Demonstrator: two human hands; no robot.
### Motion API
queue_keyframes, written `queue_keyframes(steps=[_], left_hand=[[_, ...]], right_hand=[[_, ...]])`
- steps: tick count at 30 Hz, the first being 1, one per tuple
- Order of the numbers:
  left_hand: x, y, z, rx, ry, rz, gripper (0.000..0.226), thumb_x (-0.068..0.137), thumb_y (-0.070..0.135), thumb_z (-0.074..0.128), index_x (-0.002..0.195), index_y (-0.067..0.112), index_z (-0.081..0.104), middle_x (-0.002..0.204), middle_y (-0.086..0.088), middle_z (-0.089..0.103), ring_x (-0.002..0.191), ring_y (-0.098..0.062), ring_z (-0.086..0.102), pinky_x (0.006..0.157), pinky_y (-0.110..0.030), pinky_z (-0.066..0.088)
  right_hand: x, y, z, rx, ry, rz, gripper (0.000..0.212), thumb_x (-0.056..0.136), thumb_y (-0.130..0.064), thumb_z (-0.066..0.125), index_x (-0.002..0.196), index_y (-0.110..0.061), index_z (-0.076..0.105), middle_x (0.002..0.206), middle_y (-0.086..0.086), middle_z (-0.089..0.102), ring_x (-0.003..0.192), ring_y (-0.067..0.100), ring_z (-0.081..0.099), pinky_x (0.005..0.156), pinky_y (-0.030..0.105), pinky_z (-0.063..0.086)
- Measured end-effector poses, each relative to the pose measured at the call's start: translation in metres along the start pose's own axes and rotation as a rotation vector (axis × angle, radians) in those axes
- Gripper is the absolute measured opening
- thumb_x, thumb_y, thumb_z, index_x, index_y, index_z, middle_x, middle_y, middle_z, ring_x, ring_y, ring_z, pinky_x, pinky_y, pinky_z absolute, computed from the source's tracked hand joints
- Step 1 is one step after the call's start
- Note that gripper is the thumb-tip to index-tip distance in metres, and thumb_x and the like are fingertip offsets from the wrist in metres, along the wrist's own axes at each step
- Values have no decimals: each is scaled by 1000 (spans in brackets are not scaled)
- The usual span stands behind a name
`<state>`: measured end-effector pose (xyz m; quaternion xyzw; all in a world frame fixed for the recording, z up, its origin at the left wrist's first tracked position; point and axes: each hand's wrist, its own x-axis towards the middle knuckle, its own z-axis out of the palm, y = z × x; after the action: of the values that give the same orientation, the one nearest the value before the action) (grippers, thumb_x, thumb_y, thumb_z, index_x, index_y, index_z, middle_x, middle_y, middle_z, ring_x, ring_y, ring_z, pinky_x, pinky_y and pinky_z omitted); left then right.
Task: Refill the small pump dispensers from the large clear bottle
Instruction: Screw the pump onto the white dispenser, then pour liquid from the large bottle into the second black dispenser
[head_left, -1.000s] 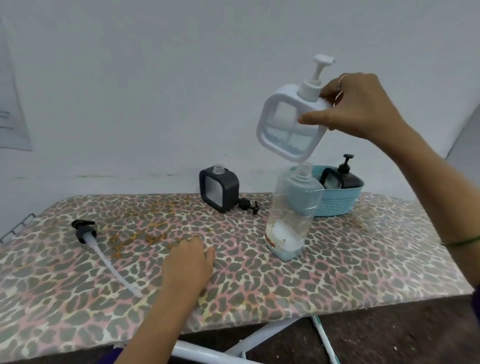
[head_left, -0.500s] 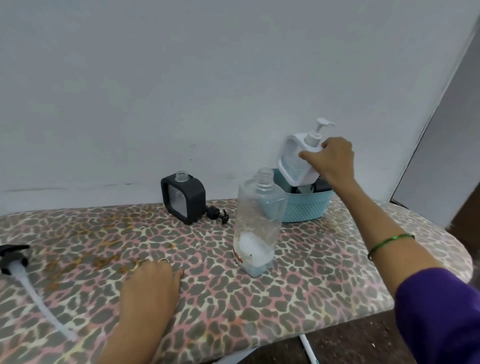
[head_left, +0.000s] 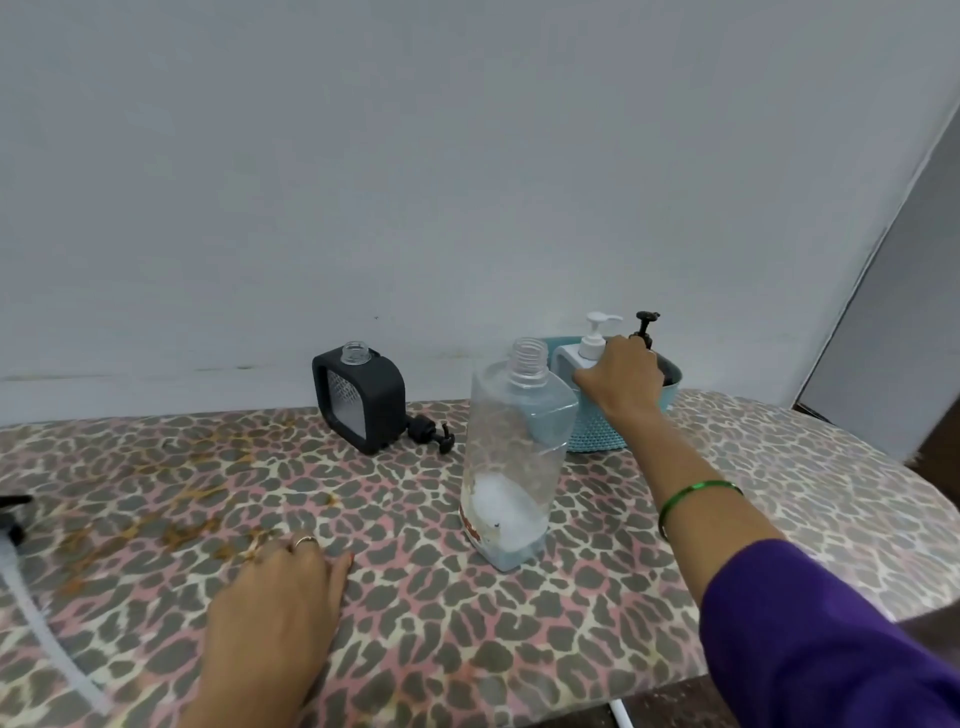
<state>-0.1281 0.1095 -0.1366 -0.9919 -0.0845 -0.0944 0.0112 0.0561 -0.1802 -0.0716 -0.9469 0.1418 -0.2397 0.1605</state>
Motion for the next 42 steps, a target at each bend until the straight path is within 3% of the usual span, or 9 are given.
queue_keyframes(steps=[13,20,24,27,30,33,36,39,42], left_hand=[[0,1,-1,-36,-24,-28,50,97,57,22,119,23,51,117,3,56,103,-9,58,79,-20,49],[-1,1,-4,1,-60,-49,54,98,58,21,129,22,46,125,1,53,109,-11,56,81,-22,49],[0,0,-4,47,-105,-62,55,98,57,22,132,20,45,128,-1,51,110,-13,56,82,-23,49],[1,0,-5,75,-128,-60,55,99,56,23,132,18,46,127,-3,51,109,-15,56,81,-24,48],[2,0,-3,93,-157,-66,54,100,54,24,132,16,46,128,-5,50,110,-17,55,83,-27,49],[4,-1,-1,101,-163,-66,55,100,53,24,132,16,47,129,-7,51,111,-18,56,83,-28,48],[2,-2,0,103,-142,-65,53,101,53,25,130,16,49,127,-6,51,108,-18,56,82,-28,48],[-2,-4,0,112,-105,-59,52,101,52,25,126,15,52,123,-6,53,105,-18,58,81,-28,49],[-3,-3,0,109,-71,-47,51,101,51,25,123,15,54,120,-6,55,103,-18,58,78,-27,48]], right_hand=[[9,-6,5,-114,-45,112,46,85,-23,73,120,0,55,125,21,49,110,34,55,76,37,49],[9,-6,11,-71,-15,197,58,84,-16,73,130,8,46,136,21,34,114,38,52,84,41,50],[-3,-7,2,72,38,145,68,86,-17,70,138,8,33,139,24,32,121,45,45,91,47,46],[-36,-4,-9,320,183,2,55,92,-26,63,133,5,44,134,25,40,120,42,43,98,45,38],[-104,1,-18,691,145,-3,43,96,-45,52,121,-11,53,119,9,53,106,26,53,91,43,47],[-176,2,-27,948,-29,48,66,83,-81,32,113,-26,54,107,-5,59,96,14,58,84,35,47],[-214,-2,-26,1091,-186,34,84,54,-98,44,117,-43,49,123,-11,59,110,3,57,93,33,46],[-225,-14,-23,1089,-299,-1,112,44,-86,70,141,-42,33,142,-15,44,125,3,47,106,32,37],[-217,-28,-20,1065,-227,4,98,58,-53,80,141,-39,30,127,-30,45,114,-13,47,100,22,35]])
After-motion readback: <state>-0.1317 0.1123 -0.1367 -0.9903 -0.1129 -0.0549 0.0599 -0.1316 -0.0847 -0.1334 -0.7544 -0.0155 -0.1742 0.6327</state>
